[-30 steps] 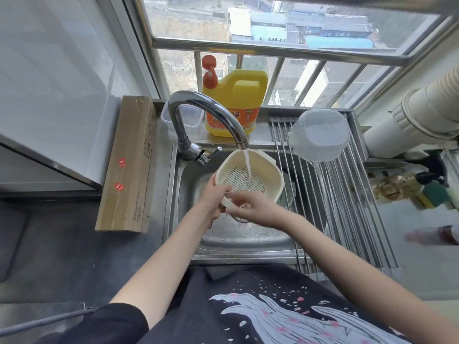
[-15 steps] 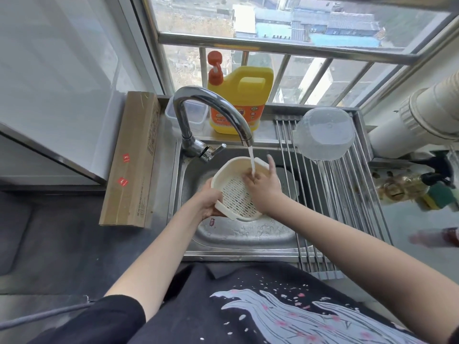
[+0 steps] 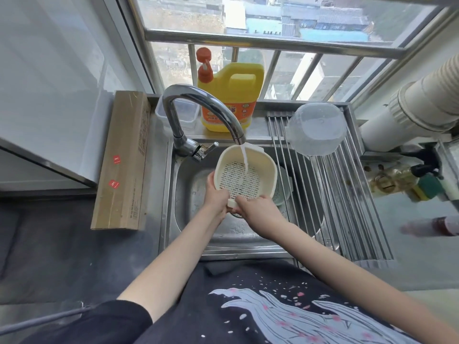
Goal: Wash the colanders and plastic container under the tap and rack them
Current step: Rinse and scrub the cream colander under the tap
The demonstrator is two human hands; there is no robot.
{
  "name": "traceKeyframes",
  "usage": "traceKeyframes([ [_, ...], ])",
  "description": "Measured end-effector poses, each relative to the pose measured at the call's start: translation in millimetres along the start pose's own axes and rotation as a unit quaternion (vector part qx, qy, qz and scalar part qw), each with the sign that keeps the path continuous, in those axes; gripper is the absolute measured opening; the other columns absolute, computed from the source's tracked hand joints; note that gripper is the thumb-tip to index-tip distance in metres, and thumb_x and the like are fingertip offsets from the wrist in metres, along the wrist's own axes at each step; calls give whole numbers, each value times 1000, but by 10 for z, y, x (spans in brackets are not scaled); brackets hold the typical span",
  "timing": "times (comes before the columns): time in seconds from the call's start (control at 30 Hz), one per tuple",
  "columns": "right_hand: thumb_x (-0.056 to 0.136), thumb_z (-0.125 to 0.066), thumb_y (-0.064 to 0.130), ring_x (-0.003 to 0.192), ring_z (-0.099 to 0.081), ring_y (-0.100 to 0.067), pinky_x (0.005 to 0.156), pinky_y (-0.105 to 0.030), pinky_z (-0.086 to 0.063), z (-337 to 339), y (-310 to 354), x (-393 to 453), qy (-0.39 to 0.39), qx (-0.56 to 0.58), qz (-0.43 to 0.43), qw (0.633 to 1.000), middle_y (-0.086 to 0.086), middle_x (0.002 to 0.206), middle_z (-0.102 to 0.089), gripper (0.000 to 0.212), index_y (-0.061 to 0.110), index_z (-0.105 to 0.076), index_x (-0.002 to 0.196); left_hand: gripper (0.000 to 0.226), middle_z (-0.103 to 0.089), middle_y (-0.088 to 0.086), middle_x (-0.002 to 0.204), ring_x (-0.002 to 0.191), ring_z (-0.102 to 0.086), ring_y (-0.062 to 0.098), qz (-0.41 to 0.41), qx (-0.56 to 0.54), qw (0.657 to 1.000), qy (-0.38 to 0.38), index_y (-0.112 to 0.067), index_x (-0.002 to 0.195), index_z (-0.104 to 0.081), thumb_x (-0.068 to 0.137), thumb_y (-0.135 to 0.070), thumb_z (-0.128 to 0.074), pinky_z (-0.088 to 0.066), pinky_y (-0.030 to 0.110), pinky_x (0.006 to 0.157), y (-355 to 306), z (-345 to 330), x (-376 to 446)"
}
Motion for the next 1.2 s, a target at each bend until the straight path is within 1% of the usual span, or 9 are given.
traceKeyframes([
  [0.13, 87, -60, 10, 83, -66, -29, 91, -40, -35, -20, -6, -84, -95, 13, 46, 994, -2, 91, -73, 21, 15, -62, 108, 79, -49, 21, 121, 104, -52, 45, 51, -70, 996, 23, -20, 137, -28, 74, 27, -20, -50, 34, 43, 141, -7, -1],
  [0.3, 93, -54, 5, 106, -63, -24, 108, -36, -37, 206, -109, -168, -65, 195, 87, 975, -7, 112, -70, 38, 13, -56, 130, 73, -53, 23, 120, 98, -57, 43, 88, -63, 993, 57, -19, 131, -33, 74, 27, -21, -55, 50, 59, 187, -2, 82],
  [0.4, 99, -45, 14, 113, -58, -25, 97, -42, -47, 529, -316, -156, -189, 286, -6, 939, -11, 124, -62, 32, 12, -53, 130, 72, -55, 21, 120, 97, -58, 38, 98, 55, 991, 75, -15, 135, -39, 75, 22, -27, -54, 51, 64, 88, 59, 160],
  [0.47, 97, -49, 15, 128, -44, -29, 105, -48, -39, 696, -546, -7, -247, 187, -84, 947, -14, 139, -48, 41, 14, -44, 137, 63, -56, 19, 110, 88, -59, 34, 102, 165, 976, 97, -12, 133, -43, 79, 19, -31, -54, 46, 58, -41, 72, 157],
  [0.57, 93, -56, 32, 141, -25, -32, 108, -53, -31, 763, -714, 315, -109, -12, -147, 983, -6, 156, -22, 66, 32, -20, 148, 58, -53, 17, 102, 78, -57, 28, 74, 323, 927, 175, -12, 129, -45, 80, 16, -35, -53, 37, 47, -259, -54, 90],
  [0.7, 94, -51, 40, 108, -60, -32, 74, -40, -49, 806, -455, 575, -29, -167, -11, 985, -12, 129, -55, 61, 19, -24, 146, 68, -53, 13, 96, 80, -57, 29, 4, 403, 881, 247, -20, 130, -48, 74, 17, -38, -50, 28, 43, -437, -129, 79],
  [0.83, 99, -45, 32, 91, -67, -31, 61, -35, -40, 858, -262, 736, -32, -221, 64, 973, -10, 108, -67, 44, 8, -36, 135, 42, -57, 5, 79, 63, -53, 18, -94, 460, 871, 144, -16, 111, -59, 79, 6, -43, -43, 24, 44, -517, 101, 182],
  [1.0, 95, -45, 21, 91, -65, -30, 65, -34, -46, 751, -240, 821, -29, 2, -39, 999, -4, 106, -68, 21, 11, -54, 111, 37, -68, 15, 98, 86, -66, 33, -81, 506, 859, -1, -1, 104, -65, 88, -32, -52, -56, 36, 72, -381, 495, 358],
  [1.2, 102, -38, 29, 90, -61, -34, 62, -34, -41, 472, -323, 638, 55, 10, -57, 997, -16, 107, -60, 25, 9, -47, 115, 47, -52, 1, 65, 71, -55, 27, -235, 611, 756, -32, -17, 59, -52, 91, -51, -47, -31, 29, 57, -639, 465, 310],
])
Point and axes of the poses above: each hand's wrist, its own x-axis towards the middle knuckle, its own z-axis out of the back of the hand, y = z × x, the point moved 6 cm from there along x, towards the middle knuckle
